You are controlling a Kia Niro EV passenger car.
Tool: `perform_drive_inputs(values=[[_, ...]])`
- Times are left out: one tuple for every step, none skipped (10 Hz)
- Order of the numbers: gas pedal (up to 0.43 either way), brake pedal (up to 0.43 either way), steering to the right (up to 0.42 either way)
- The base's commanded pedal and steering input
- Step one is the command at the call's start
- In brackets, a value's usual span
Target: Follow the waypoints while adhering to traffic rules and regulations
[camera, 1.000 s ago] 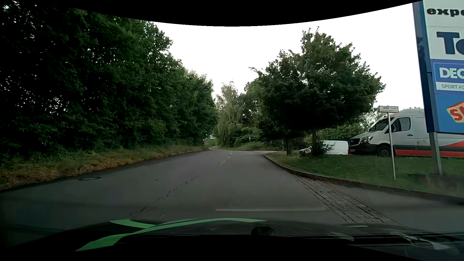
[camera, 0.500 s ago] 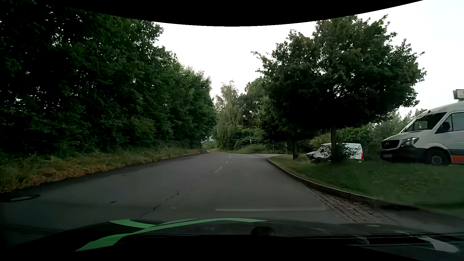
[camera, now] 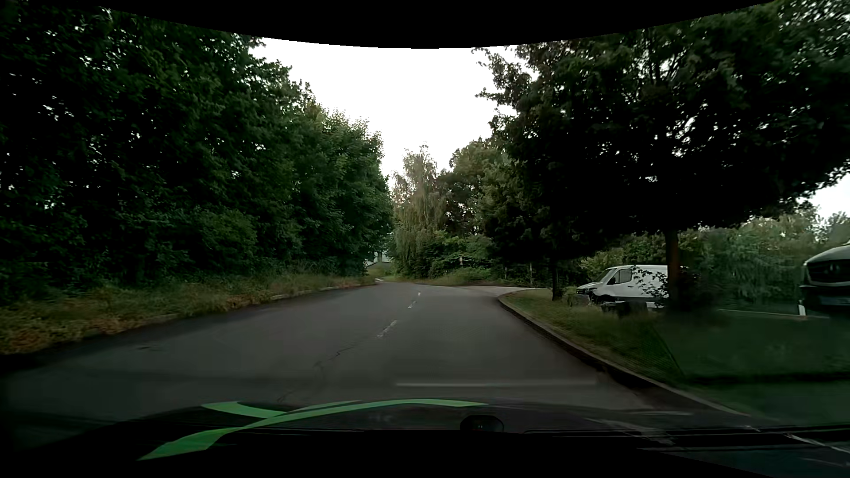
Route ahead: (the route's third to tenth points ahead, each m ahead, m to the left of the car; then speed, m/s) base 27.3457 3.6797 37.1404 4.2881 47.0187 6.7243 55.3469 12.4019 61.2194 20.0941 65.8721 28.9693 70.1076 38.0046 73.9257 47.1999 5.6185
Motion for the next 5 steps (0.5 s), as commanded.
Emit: perform_drive_inputs(values=[[0.287,0.000,-0.004],[0.287,0.000,-0.004],[0.287,0.000,-0.004],[0.287,0.000,-0.003],[0.299,0.000,-0.001]])
